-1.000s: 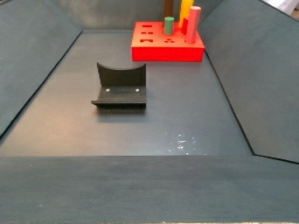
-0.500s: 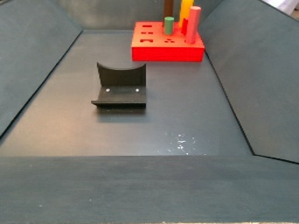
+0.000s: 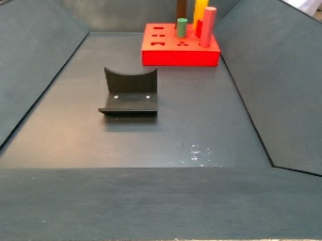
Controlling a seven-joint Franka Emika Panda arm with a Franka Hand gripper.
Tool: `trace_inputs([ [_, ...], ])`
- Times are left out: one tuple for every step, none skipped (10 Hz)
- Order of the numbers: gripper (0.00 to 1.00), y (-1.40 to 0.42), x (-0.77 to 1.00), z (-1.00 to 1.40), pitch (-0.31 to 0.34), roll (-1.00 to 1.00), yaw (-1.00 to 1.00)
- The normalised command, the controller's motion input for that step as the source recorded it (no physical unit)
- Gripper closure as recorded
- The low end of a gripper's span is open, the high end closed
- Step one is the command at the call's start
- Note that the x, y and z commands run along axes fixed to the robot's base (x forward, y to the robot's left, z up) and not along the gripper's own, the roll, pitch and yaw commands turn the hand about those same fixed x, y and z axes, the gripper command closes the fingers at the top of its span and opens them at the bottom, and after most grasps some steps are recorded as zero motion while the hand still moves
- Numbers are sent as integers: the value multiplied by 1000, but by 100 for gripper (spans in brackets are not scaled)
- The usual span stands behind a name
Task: Pick up the double-square object. Move up. Rotate the double-square object. Place the double-square object on the fixture. Regrasp the double-square object. Move to above the board. Insert the double-square object.
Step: Insert the double-square object.
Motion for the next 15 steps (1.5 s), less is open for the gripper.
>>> trace_inputs([
  [100, -686, 597, -991, -13, 10, 214],
  [100, -709, 160, -980, -113, 121, -3],
  [100, -746, 106, -931, -109, 186, -349],
  [100, -523, 34, -740, -67, 200, -654],
  [100, -326, 0, -526, 0, 249, -709],
  [100, -169, -60, -360, 6, 201, -349],
  [100, 0, -26, -97, 10, 0, 77],
  [100, 0, 60, -146, 0, 71, 523],
  [100, -29, 326, -271, 0, 73, 463],
  [100, -131, 203, -271, -26, 54, 326],
  [100, -166, 0, -251, -64, 0, 77],
  [100, -60, 134, -351, -46, 9, 0],
  [100, 0, 126, -317, -4, 89, 0],
  [100, 0, 20, -226, 0, 100, 0],
  [100, 31, 23, -166, 0, 79, 0],
])
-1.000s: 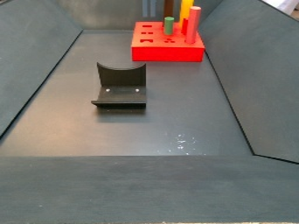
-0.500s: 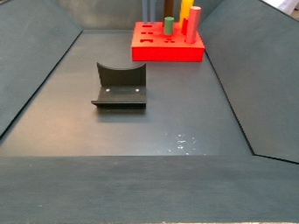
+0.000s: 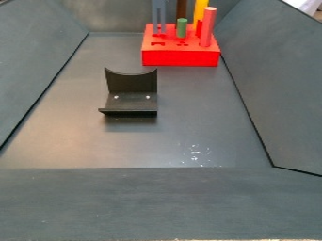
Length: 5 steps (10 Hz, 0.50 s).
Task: Pick up the double-square object. Move up. Rotate the double-square object. Place the double-square object on the fixture. Regrasp the double-square object. Move to above the board. Insert the double-square object.
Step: Insert the double-square object.
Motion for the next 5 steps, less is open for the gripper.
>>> trace_inputs([
  [100, 17, 91, -143, 0, 30, 0],
  [100, 71, 69, -134, 0, 29, 0],
  [100, 57, 63, -151, 0, 21, 0],
  [100, 17, 86, -194, 0, 0, 0],
  [100, 6, 100, -197, 0, 0, 0],
])
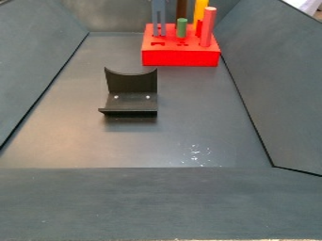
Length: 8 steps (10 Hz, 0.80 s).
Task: Pick up the double-square object. Move up. Rotate the double-square object. Place the double-square object on the fixture. Regrasp the double-square object. Move to above the board. Insert the double-square object.
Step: Insert the double-square object.
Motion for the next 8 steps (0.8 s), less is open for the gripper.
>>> trace_inputs([
  [100, 0, 80, -280, -16, 0, 0],
  [100, 0, 140, -360, -36, 0, 0],
  [100, 0, 180, -517, -66, -13, 0],
  [100, 0, 83, -551, -76, -56, -63],
  [100, -14, 0, -503, -89, -41, -100],
  [100, -37, 0, -403, -74, 0, -66],
  [100, -71, 0, -389, -93, 30, -37],
  [100, -66, 0, -423, -97, 40, -29],
])
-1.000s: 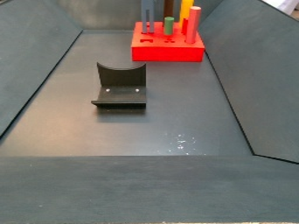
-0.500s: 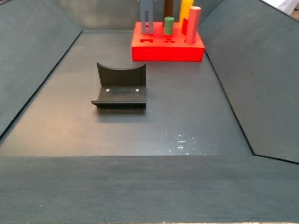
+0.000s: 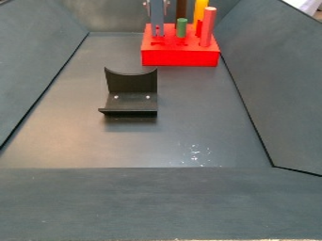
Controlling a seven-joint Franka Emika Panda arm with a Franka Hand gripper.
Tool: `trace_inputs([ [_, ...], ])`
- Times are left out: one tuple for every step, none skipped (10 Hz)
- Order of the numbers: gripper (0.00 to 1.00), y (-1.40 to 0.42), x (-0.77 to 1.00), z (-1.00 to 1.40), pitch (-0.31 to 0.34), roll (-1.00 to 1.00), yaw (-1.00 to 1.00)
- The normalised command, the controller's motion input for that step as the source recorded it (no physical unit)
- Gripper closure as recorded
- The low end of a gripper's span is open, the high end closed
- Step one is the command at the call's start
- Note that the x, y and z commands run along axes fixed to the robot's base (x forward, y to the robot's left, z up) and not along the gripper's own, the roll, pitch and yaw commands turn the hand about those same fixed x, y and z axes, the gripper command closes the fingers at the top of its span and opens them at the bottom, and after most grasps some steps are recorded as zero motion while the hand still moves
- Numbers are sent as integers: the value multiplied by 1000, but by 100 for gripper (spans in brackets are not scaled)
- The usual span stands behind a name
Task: Pick up the double-square object. Move up. Rotate the double-square object. Place the double-square object on the fixture. Regrasp the double-square object. Move to above the board. Insert the double-square object.
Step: Insert the double-square object.
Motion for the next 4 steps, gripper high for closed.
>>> trace_inputs([
  [100, -54, 0, -369, -99, 9, -6],
  [100, 0, -17, -171, -181, -109, 0],
  [100, 0, 0, -120, -90, -76, 0],
  [100, 0, 0, 0, 0, 0, 0],
])
